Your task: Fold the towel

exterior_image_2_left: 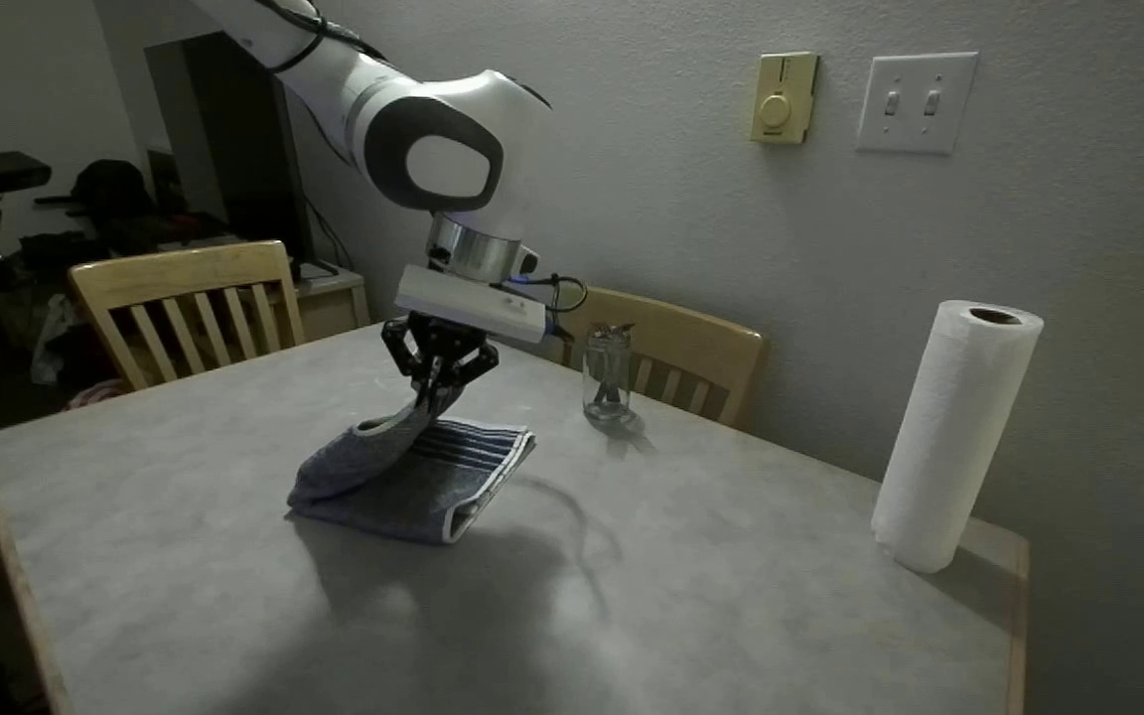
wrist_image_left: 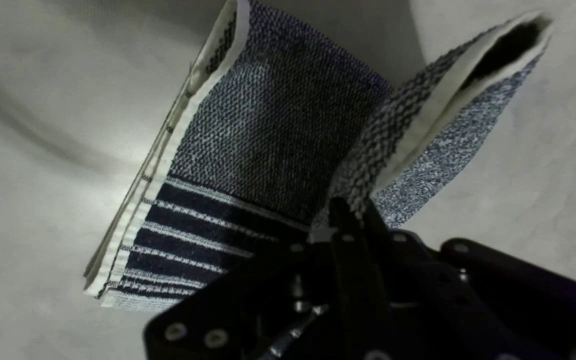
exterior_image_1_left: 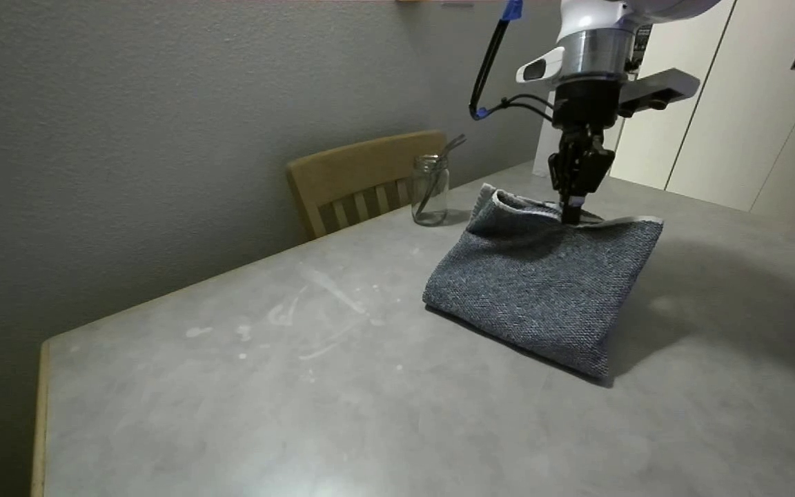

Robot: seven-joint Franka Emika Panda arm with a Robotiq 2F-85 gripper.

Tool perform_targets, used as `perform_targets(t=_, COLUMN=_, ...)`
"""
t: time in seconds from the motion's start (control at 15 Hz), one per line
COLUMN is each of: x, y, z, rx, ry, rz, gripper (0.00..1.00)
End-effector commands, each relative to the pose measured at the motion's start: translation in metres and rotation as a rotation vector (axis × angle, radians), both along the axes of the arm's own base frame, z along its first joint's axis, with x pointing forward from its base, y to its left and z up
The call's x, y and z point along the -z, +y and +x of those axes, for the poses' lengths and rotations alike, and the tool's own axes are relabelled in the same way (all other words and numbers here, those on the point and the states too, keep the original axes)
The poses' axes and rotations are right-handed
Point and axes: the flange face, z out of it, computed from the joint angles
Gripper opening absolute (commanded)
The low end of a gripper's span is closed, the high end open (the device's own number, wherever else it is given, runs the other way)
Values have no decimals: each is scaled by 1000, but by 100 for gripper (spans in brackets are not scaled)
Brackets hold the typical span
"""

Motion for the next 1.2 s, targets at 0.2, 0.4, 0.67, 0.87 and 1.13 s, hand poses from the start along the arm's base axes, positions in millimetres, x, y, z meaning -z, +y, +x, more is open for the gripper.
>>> perform_targets(t=0.2, x=11, y=-27, z=12, rx=-93, ry=12, rz=110, gripper=1)
perform_targets(t=0.4, x=20, y=-45, z=11, rx=-153, ry=24, rz=149, gripper=1)
perform_targets(t=0.67, x=33, y=-66, z=7, rx=-218, ry=54, rz=196, gripper=1)
perform_targets(t=0.87, x=41, y=-76, z=5, rx=-243, ry=79, rz=223, gripper=32)
perform_targets(t=1.13, x=39, y=-77, z=3, rx=-268, ry=100, rz=220, gripper=60)
